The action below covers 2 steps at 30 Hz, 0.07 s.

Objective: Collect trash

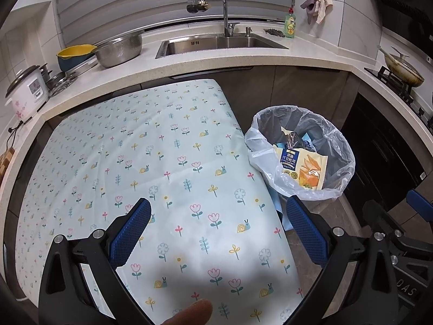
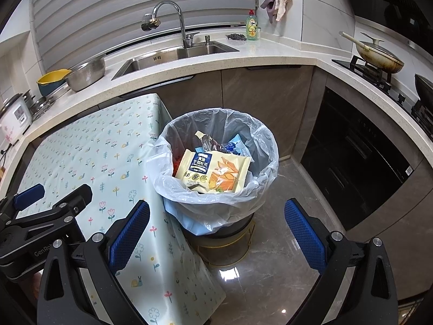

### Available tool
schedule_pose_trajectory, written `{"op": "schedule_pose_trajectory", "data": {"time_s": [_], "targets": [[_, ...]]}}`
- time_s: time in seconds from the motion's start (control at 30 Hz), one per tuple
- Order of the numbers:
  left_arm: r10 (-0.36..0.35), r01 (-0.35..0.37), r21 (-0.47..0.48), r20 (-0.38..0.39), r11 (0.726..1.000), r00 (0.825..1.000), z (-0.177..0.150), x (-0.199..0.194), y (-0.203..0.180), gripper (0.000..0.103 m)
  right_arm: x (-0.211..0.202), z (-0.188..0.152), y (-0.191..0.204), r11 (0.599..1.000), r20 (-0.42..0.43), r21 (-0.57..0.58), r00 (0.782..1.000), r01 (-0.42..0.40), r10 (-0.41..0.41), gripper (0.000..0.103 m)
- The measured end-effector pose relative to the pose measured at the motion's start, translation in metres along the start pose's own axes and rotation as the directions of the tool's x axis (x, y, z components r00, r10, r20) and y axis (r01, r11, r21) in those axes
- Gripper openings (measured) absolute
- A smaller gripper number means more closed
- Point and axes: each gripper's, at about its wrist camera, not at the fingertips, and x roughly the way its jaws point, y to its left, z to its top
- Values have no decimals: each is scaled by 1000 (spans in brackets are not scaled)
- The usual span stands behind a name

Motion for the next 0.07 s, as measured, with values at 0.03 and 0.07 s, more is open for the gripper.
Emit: {"op": "schedule_pose_trajectory", "data": {"time_s": [0.03, 0.07], "targets": [[-4, 4, 4, -2, 1000, 1000, 0, 1, -1, 96, 0, 0, 0, 1000, -1, 2, 1000, -1, 1, 96], [-5, 5, 6, -4, 1000, 1000, 0, 1, -1, 96, 1, 0, -1, 1000, -1, 4, 1000, -2, 2, 96]]}}
